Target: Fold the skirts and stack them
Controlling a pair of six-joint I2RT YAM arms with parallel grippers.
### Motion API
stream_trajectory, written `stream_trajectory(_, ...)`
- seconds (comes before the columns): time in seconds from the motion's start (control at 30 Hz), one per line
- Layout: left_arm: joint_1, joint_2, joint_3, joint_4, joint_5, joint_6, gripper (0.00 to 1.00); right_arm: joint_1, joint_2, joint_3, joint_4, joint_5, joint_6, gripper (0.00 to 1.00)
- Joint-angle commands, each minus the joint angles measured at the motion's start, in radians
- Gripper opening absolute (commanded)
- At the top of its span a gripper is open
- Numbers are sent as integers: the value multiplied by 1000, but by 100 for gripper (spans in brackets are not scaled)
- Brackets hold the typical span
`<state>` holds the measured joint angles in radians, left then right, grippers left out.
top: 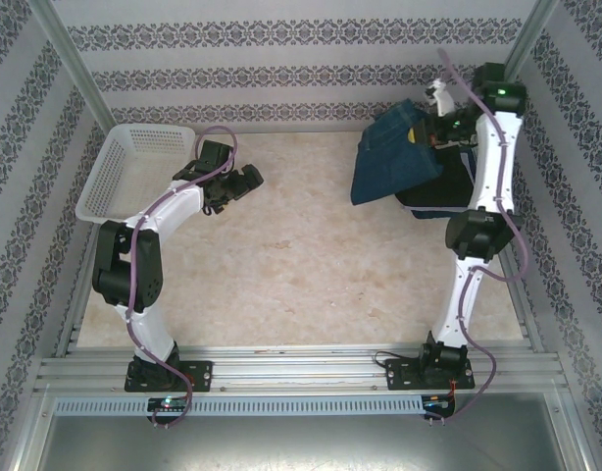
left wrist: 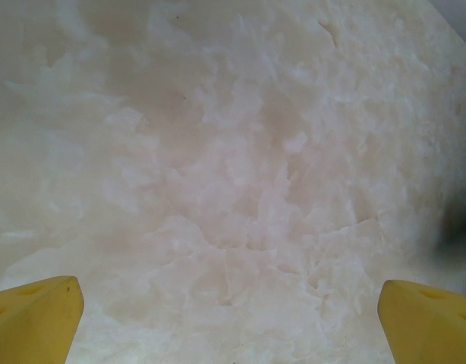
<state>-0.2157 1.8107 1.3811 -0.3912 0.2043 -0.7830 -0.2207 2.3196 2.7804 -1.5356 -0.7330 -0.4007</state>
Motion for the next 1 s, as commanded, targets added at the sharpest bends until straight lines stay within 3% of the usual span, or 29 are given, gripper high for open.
stream_trajectory(0.0,-2,-61,-9,-48,-21,-18,100,-80,-32,34,35,-134,-68,0)
stream_trajectory(0.1,-3,-86,-24,-68,-48,-18,100,-141,-1,39,-2,-228,-162,0)
stream_trajectory(0.2,-5,-107,-35,-85,-71,-20,100,-161,44,35,-28,-163,-216,0)
stream_trajectory(0.27,-6,-117,-39,-96,-84,-18,100,-183,82,36,3,-111,-162,0)
stream_trajectory(0.37,-6,-126,-44,-108,-99,-15,100,-189,118,-3,117,121,-62,0)
stream_trajectory(0.47,-8,-131,-52,-107,-99,-13,100,-172,108,-134,315,456,-14,0)
stream_trajectory(0.6,-7,-142,-65,-126,-123,0,100,-173,132,-224,450,628,-29,0)
stream_trajectory(0.63,-6,-152,-67,-146,-150,7,100,-171,144,-227,455,662,-33,5)
stream_trajectory(0.73,-2,-214,-93,-188,-273,58,100,-149,141,-244,458,790,-36,46)
stream_trajectory(0.83,8,-327,-154,-189,-419,120,100,-131,10,-394,574,798,3,74)
stream_trajectory(0.87,13,-372,-183,-184,-470,137,100,-128,-60,-488,652,785,31,97)
stream_trajectory(0.97,34,-522,-287,-165,-603,192,100,-119,-261,-706,840,783,121,98)
